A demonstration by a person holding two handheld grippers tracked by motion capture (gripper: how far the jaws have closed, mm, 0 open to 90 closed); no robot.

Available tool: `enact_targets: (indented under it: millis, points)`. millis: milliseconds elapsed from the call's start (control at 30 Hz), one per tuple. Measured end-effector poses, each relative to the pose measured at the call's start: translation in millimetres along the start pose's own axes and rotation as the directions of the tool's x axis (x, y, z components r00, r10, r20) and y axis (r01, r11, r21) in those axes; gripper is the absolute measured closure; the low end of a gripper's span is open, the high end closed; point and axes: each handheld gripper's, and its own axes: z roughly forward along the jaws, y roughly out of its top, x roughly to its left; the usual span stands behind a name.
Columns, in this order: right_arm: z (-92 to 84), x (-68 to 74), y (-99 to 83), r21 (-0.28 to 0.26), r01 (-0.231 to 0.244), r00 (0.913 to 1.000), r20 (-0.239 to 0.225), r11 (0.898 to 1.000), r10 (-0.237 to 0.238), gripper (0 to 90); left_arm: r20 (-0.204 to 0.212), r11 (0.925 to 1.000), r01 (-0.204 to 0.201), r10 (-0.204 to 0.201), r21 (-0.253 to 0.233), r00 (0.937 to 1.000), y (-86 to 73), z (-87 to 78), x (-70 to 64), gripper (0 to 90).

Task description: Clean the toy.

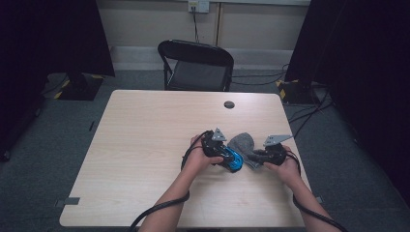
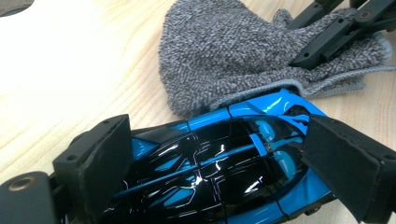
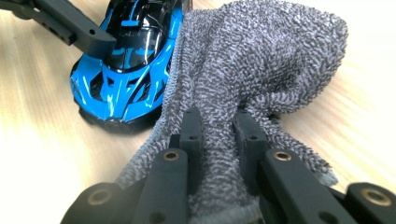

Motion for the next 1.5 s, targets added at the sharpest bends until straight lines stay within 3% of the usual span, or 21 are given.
enact_targets:
  millis: [533,1500]
  points:
    - [-12.8,3.6,-13.7,-0.015,-0.026,0.9997,-0.004,1.0,0.026,76.7,-0.003,1.0,-0.001,0.001,0.0,1.0,0.1,0.1,-0.4,8.2]
    - [-31.2,14.1,-26.5,0.013,-0.023,0.9997,0.003,1.0,0.023,76.6,-0.006,1.0,0.0,0.0,-0.002,1.0,0.3,0.6,-1.2,8.1]
